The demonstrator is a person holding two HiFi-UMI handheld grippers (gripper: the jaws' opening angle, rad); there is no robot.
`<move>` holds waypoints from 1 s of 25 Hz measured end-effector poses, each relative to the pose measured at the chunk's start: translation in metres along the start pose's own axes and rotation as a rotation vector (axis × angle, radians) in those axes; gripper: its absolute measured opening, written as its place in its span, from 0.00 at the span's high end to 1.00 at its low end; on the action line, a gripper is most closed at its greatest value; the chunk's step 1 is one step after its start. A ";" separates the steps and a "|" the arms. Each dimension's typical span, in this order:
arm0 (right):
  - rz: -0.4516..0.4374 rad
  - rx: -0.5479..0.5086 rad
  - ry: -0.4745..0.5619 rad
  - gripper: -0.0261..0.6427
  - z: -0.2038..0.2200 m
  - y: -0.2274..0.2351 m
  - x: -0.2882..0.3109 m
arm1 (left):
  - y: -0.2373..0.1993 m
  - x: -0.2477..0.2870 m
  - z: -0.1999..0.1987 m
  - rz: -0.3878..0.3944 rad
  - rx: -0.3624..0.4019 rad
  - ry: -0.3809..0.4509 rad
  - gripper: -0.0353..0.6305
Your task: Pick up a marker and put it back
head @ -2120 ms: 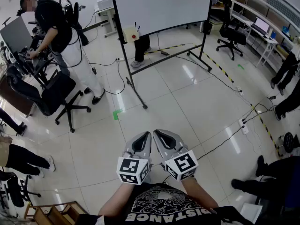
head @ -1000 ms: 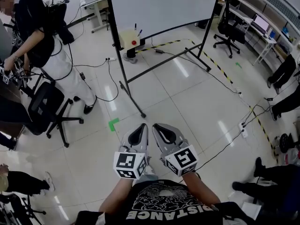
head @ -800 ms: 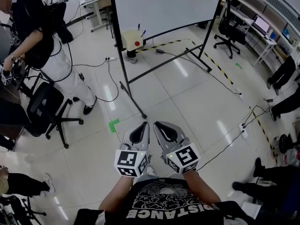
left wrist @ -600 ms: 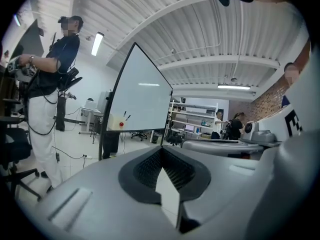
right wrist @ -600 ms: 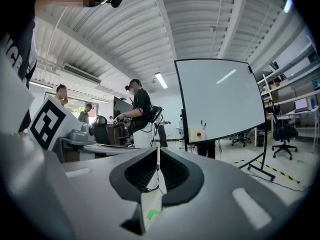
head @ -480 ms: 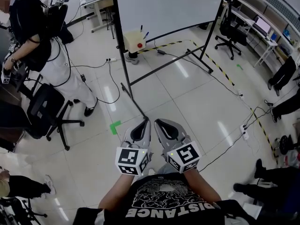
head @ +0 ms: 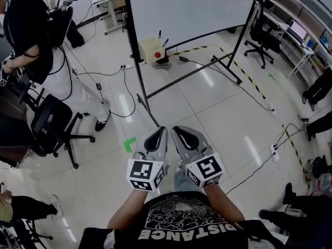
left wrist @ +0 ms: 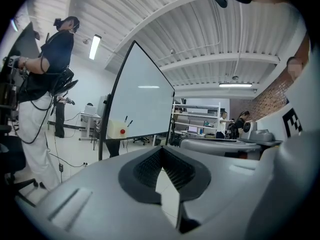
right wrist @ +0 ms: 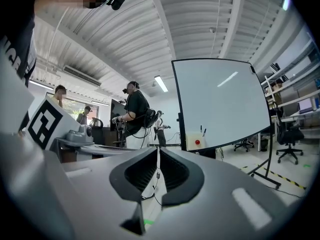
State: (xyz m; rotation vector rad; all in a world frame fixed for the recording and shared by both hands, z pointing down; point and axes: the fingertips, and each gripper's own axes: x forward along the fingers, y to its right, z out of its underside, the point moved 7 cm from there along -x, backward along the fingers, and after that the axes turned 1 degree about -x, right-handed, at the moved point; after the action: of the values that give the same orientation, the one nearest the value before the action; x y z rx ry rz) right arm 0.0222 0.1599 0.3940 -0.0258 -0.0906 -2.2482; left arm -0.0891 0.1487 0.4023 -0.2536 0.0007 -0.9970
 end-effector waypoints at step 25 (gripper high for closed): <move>-0.145 0.034 0.026 0.96 -0.032 0.175 0.128 | -0.046 0.188 -0.053 -0.157 0.024 0.011 0.94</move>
State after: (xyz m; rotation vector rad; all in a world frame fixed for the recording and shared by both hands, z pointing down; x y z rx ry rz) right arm 0.0779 -0.0511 0.3780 0.0294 -0.1204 -2.3910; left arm -0.0309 -0.0422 0.3823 -0.2286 -0.0218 -1.1537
